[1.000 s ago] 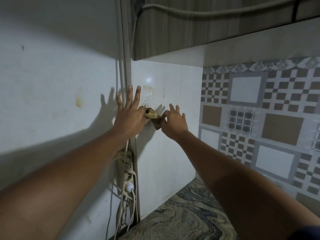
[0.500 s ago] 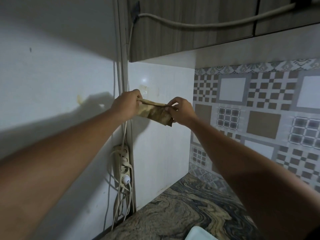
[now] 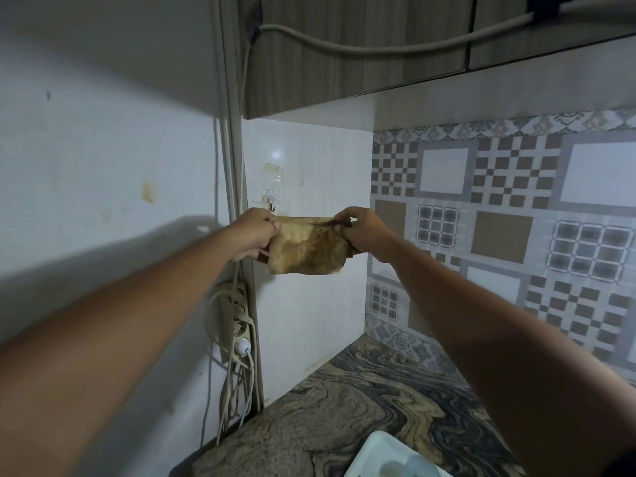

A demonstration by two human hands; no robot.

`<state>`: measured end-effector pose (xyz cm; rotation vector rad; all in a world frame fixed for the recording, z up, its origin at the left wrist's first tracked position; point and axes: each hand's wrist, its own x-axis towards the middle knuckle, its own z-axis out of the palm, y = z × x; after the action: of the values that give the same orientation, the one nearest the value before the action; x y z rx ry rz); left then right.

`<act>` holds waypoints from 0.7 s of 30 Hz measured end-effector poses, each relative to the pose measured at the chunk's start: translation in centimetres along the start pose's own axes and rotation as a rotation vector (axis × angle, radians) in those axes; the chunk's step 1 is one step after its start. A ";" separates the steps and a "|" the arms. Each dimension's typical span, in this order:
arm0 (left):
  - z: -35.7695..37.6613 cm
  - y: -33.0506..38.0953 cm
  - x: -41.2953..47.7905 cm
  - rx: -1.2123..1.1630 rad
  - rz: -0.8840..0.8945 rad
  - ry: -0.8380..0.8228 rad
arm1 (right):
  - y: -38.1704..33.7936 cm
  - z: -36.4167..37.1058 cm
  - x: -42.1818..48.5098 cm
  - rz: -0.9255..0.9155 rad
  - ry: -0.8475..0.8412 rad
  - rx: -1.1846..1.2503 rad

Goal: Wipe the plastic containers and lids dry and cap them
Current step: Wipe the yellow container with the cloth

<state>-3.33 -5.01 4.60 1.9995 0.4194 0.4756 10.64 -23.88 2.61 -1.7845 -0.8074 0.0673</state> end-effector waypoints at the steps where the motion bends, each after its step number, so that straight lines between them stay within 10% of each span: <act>1: 0.3 -0.1 -0.1 -0.012 -0.004 0.013 | 0.2 -0.1 -0.1 0.010 0.007 0.014; 13: 3.1 -0.7 -0.3 -0.203 -0.029 -0.086 | 2.4 -2.2 -2.9 0.117 -0.012 0.108; 21: 6.1 -1.1 -1.3 0.023 0.330 -0.041 | 4.5 -4.9 -6.1 0.162 -0.084 0.039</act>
<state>-1.49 -9.71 0.83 2.1060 0.0675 0.6340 10.27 -31.93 -1.42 -1.8167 -0.7143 0.2645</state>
